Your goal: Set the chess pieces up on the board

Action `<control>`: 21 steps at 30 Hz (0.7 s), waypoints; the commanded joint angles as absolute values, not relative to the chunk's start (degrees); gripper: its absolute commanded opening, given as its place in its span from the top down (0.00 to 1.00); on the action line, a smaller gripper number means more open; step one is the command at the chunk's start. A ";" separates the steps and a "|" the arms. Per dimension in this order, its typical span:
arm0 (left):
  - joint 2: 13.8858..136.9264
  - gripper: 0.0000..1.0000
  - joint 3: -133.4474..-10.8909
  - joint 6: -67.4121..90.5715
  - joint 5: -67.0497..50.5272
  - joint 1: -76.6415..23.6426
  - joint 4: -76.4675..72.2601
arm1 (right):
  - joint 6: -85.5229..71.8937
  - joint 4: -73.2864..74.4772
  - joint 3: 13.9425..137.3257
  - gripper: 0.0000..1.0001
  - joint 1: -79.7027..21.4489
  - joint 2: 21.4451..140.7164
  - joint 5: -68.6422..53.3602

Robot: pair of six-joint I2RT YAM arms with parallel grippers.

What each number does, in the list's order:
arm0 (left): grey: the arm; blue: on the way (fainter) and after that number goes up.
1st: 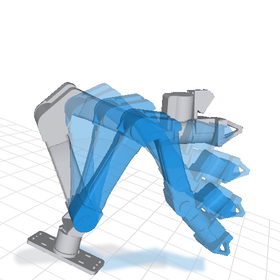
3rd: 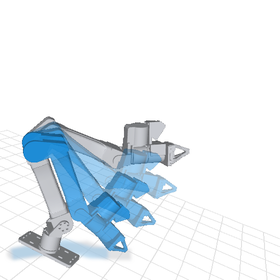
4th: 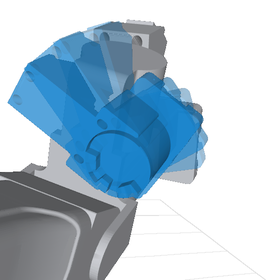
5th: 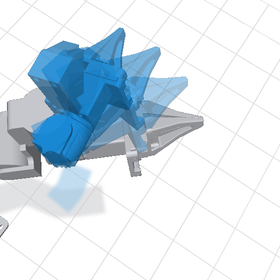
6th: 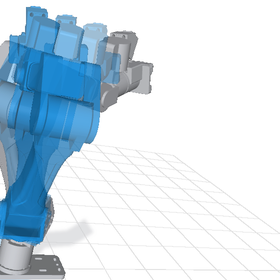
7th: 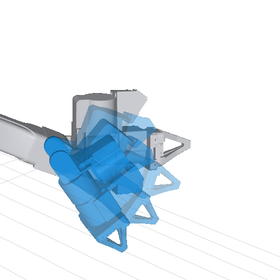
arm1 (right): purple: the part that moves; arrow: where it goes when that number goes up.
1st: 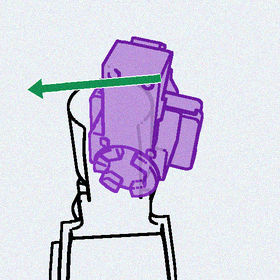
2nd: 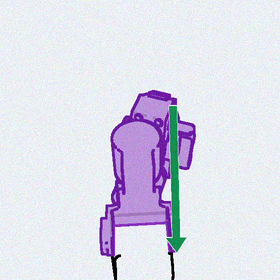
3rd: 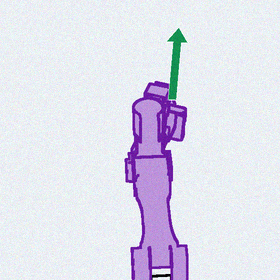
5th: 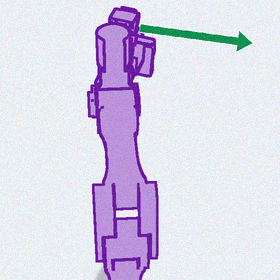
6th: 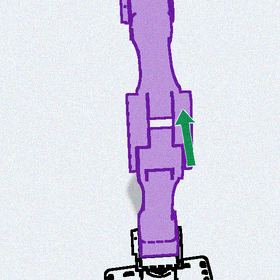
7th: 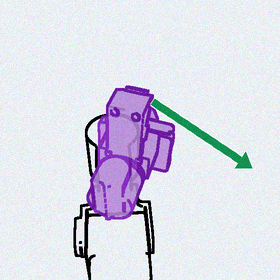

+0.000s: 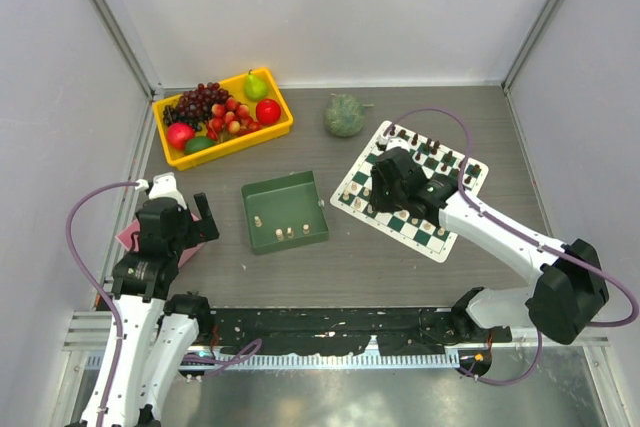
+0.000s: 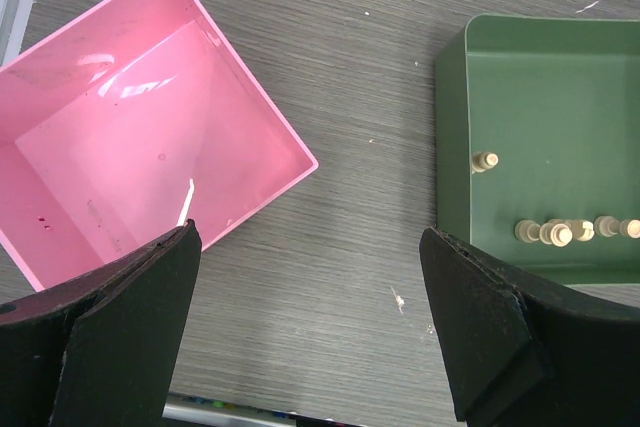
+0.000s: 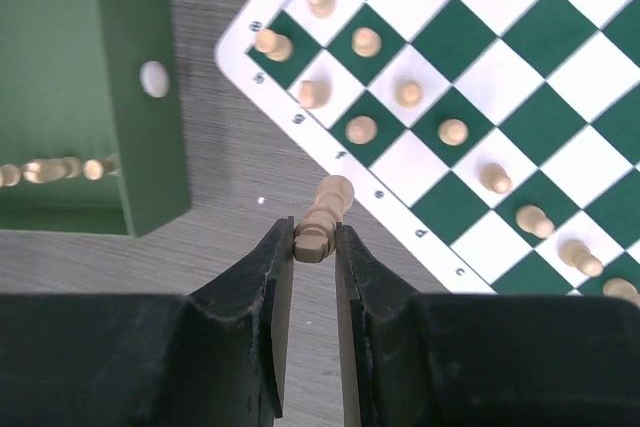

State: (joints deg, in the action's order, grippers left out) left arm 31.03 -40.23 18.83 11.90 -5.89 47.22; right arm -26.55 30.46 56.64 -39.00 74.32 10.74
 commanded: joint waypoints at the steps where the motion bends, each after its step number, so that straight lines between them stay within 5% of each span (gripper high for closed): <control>1: 31.46 0.01 -41.13 18.46 11.16 -5.89 46.23 | -27.95 28.92 54.32 0.83 -36.48 72.16 12.13; 21: 31.55 0.01 -41.13 18.46 10.99 -5.98 46.06 | -28.21 23.03 49.48 0.83 -32.52 76.99 11.25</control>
State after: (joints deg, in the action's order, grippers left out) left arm 31.31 -40.23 18.83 11.86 -5.89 47.22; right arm -27.35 26.06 49.58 -32.75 76.82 10.63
